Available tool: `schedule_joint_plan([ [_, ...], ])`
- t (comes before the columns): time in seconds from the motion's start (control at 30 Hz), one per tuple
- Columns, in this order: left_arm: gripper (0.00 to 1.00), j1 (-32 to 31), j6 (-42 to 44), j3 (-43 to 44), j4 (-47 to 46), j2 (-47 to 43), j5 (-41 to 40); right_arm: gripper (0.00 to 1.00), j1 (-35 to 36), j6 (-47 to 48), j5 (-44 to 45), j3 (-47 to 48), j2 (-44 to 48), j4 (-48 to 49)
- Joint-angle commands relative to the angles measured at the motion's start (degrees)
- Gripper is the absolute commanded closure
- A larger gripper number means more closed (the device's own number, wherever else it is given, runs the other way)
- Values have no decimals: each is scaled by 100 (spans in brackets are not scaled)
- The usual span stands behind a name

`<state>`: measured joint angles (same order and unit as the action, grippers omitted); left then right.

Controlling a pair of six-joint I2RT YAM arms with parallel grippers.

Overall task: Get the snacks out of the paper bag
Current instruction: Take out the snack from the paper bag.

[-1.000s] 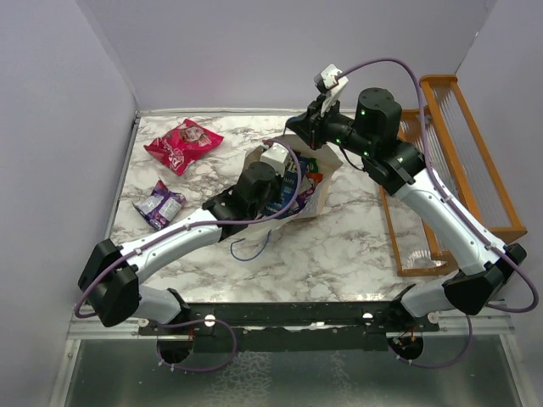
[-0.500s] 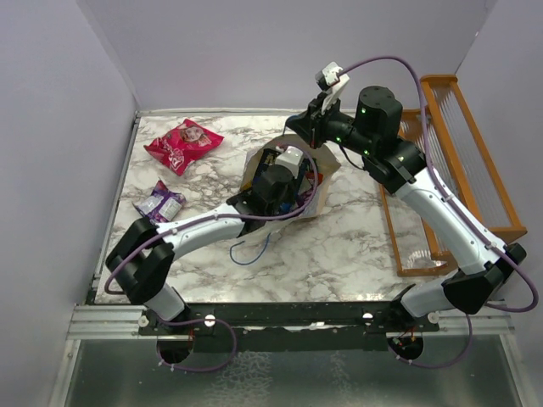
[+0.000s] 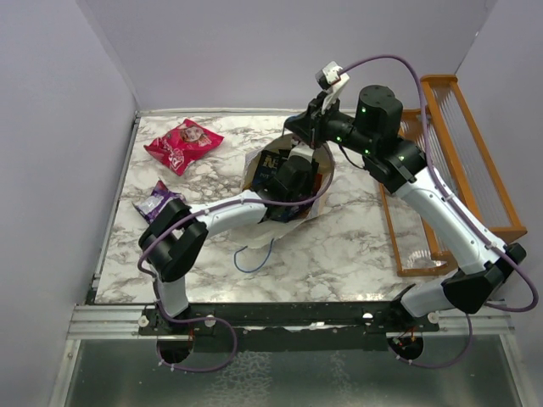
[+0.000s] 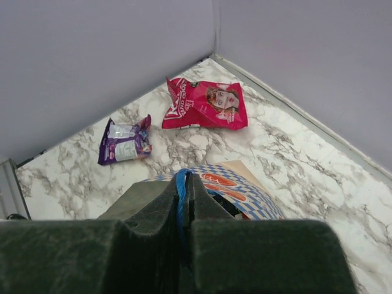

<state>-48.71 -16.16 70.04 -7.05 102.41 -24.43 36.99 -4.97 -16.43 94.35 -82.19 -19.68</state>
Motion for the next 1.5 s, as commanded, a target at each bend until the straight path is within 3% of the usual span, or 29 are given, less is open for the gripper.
schedule_joint_plan([
  [0.0,39,45,53,312,118,298,-347,98,0,-249,-518,285,-36,385],
  [0.23,27,235,286,396,24,598,-588,98,-7,-283,-467,224,39,371],
  [0.43,23,278,511,236,85,447,-826,98,-4,-183,-317,74,160,316],
  [0.53,14,270,573,102,123,233,-1076,98,-4,-132,-260,32,209,320],
  [0.8,13,278,775,130,247,442,-1307,98,-2,-82,-203,15,249,327],
  [0.97,25,338,830,265,291,685,-1402,98,-5,-92,-194,13,290,317],
  [1.23,74,489,618,344,694,263,-999,98,0,7,-136,-191,375,436],
  [1.47,90,488,596,59,735,-482,-808,98,-7,90,-24,-302,427,500],
])
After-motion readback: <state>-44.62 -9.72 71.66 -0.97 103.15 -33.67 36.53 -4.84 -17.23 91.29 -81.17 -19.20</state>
